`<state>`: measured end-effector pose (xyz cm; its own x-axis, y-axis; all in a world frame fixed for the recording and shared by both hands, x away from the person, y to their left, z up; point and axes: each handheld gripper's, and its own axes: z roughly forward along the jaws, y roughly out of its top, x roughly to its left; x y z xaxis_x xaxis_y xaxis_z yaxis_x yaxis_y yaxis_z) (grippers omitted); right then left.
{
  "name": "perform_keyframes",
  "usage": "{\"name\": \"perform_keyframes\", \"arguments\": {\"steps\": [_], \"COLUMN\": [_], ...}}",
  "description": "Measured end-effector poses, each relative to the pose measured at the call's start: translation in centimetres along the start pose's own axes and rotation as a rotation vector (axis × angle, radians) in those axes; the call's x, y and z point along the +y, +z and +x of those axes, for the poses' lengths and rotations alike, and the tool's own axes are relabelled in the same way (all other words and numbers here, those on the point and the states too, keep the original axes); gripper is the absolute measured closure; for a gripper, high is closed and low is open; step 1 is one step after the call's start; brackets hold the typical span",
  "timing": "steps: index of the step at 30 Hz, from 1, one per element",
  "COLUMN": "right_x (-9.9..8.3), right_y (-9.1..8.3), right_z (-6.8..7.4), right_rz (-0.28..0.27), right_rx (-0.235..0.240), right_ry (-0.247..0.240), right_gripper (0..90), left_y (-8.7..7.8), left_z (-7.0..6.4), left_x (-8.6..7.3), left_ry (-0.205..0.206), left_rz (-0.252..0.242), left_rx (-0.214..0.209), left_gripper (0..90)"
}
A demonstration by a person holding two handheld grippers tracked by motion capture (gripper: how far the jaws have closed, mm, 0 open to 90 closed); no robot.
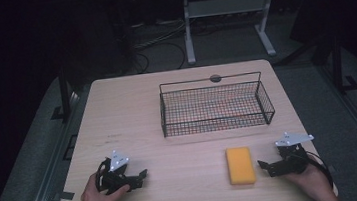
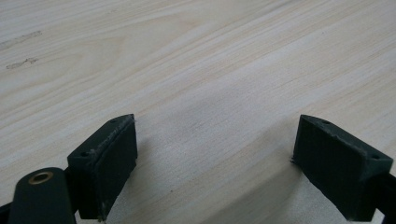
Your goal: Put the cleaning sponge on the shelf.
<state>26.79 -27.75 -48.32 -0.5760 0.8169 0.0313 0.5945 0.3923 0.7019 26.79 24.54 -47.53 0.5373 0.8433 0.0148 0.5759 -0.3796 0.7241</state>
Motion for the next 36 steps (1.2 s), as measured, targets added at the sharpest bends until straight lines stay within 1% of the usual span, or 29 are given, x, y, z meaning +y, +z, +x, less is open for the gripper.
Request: {"name": "perform_keyframes", "arguments": {"steps": [10, 11, 13, 14, 15, 17, 19, 21, 24, 25, 26, 28, 31, 33, 36], "right_x": [0.0, 0.0, 0.2, 0.4, 0.4, 0.6, 0.8, 1.0, 1.2, 1.3, 1.4, 1.5, 1.6, 1.7, 1.8], "right_y": [0.0, -0.1, -0.4, -0.6, -0.7, -0.9, -1.1, -1.3, -1.5, -1.6, -1.6, -1.6, -1.8, -1.9, -2.1], "right_z": [0.0, 0.0, 0.0, -0.1, -0.1, -0.1, -0.1, -0.2, -0.2, -0.3, -0.3, -0.3, -0.2, -0.1, 0.0], "right_rz": [-0.003, 0.006, 0.020, 0.024, 0.030, 0.029, 0.021, 0.023, 0.022, 0.029, 0.035, 0.043, 0.047, 0.052, 0.060], "right_rx": [0.003, 0.005, 0.007, 0.008, 0.005, -0.005, 0.005, 0.012, 0.027, 0.030, 0.045, 0.052, 0.063, 0.081, 0.114], "right_ry": [-0.007, -0.009, -0.004, -0.006, -0.004, -0.002, 0.001, -0.005, 0.000, -0.004, -0.001, -0.007, -0.016, -0.018, -0.018], "right_gripper": [1.8, 2.9, 11.7, 17.9, 19.9, 26.6, 34.2, 42.6, 54.3, 58.9, 63.3, 69.8, 81.7, 89.7, 89.8], "left_y": [0.0, 0.0, 0.0, 0.0, 0.0, 0.0, 0.0, 0.0, 0.0, 0.0, 0.0, 0.0, 0.0, 0.0, 0.0], "left_z": [0.0, 0.0, 0.0, 0.0, 0.0, 0.0, 0.0, 0.0, 0.0, 0.0, 0.0, 0.0, 0.0, 0.0, 0.0], "left_x": [0.0, 0.0, 0.0, 0.0, 0.0, 0.0, 0.0, 0.0, 0.0, 0.0, 0.0, 0.0, 0.0, 0.0, 0.0], "left_ry": [0.000, -0.001, 0.000, 0.000, 0.000, 0.000, 0.000, 0.000, 0.000, 0.000, 0.000, 0.000, 0.000, 0.000, -0.001], "left_rz": [0.000, 0.000, -0.001, 0.000, 0.000, 0.000, 0.000, -0.001, 0.000, 0.000, -0.001, 0.000, 0.000, -0.001, -0.001], "left_rx": [0.000, 0.000, 0.000, 0.000, 0.000, 0.000, 0.000, 0.000, 0.000, 0.000, 0.000, 0.000, 0.000, 0.000, 0.000], "left_gripper": [12.8, 12.8, 12.7, 12.7, 12.7, 12.7, 12.7, 12.7, 12.7, 12.8, 12.7, 12.7, 12.8, 12.7, 12.8]}}
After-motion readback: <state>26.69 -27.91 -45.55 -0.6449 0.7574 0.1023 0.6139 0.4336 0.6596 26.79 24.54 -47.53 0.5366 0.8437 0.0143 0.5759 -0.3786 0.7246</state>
